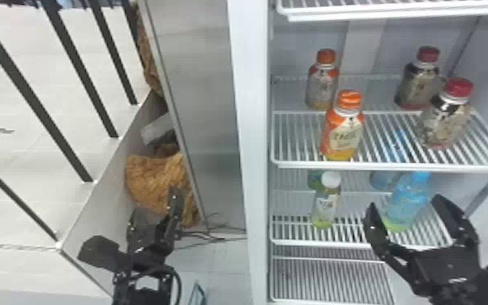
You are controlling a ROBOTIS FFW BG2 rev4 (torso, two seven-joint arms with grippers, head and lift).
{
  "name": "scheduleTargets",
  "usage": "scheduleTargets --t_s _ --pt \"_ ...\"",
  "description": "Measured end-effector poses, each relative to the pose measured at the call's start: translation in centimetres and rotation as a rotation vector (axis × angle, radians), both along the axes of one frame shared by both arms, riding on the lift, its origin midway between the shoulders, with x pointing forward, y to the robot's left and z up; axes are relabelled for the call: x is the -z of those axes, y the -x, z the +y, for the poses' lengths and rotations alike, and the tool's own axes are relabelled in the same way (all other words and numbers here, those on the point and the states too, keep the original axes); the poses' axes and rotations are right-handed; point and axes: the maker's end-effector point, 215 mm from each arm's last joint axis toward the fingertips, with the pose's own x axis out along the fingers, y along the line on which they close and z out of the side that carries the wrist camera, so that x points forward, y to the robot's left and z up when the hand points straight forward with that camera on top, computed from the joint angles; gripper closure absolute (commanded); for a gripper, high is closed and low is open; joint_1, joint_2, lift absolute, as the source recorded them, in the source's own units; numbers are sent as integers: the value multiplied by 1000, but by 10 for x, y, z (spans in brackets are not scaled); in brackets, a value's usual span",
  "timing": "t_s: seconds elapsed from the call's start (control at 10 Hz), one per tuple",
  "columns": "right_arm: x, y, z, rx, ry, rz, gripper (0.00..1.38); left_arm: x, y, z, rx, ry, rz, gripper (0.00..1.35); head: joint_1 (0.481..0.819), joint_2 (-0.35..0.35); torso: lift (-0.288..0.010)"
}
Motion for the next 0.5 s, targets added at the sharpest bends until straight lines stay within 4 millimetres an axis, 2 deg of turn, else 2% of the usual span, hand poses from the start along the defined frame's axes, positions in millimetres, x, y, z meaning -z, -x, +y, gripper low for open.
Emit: scheduleTargets --t_s 0.5 --pt "0 0 0 0 0 0 -1 0 0 0 0 0 0 -1 695 93 -40"
